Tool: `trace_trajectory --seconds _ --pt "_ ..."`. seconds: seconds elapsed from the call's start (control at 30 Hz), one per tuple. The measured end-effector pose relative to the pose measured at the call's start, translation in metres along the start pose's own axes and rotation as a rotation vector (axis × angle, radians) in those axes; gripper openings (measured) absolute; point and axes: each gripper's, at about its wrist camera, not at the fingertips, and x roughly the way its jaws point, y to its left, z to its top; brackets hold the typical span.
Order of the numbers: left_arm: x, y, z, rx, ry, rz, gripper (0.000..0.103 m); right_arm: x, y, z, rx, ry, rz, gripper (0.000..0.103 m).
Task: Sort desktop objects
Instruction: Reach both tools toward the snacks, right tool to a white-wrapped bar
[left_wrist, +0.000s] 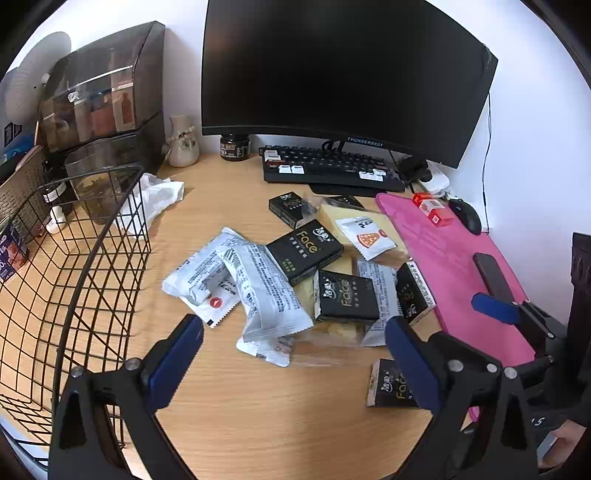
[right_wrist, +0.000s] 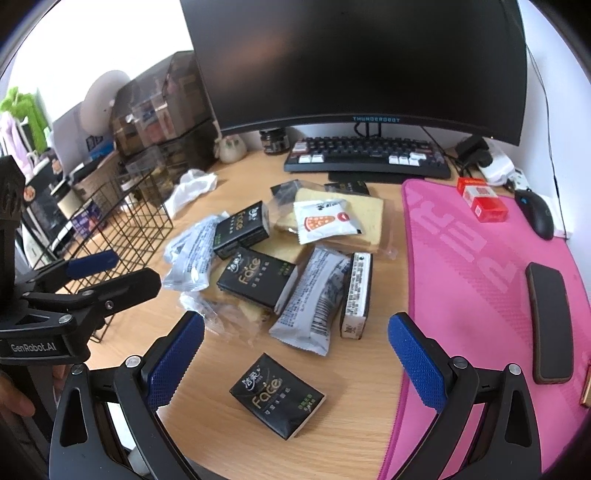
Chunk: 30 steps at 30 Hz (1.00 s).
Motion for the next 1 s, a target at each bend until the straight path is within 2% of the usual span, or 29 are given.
trace_trajectory --seconds 0.47,0.53,0.63,0.87,0.97,1.0 --pt "0.005 0.002 -0.002 -0.006 0.017 0.010 0.099 0.003 -0.010 0.001 0.033 0.022 0.017 0.102" --pt "0.008 0.002 -0.003 -0.004 0.024 -0.003 0.093 0.005 -0.015 0.001 0.043 0.033 0.030 0.102" --pt "0.012 0.004 -0.004 -0.009 0.025 -0.029 0.092 0.006 -0.027 0.000 0.055 0.034 0.022 0.102" --pt "0.037 -0.001 -0.007 0.020 0.070 0.008 0.092 0.019 -0.052 -0.001 0.090 0.066 0.009 0.100" --pt "0.047 -0.001 -0.007 0.035 0.092 0.034 0.092 0.028 -0.051 0.002 0.071 0.075 0.008 0.080" --pt "0.048 0.000 -0.007 0.034 0.093 0.039 0.092 0.035 -0.047 0.003 0.047 0.092 0.008 0.070"
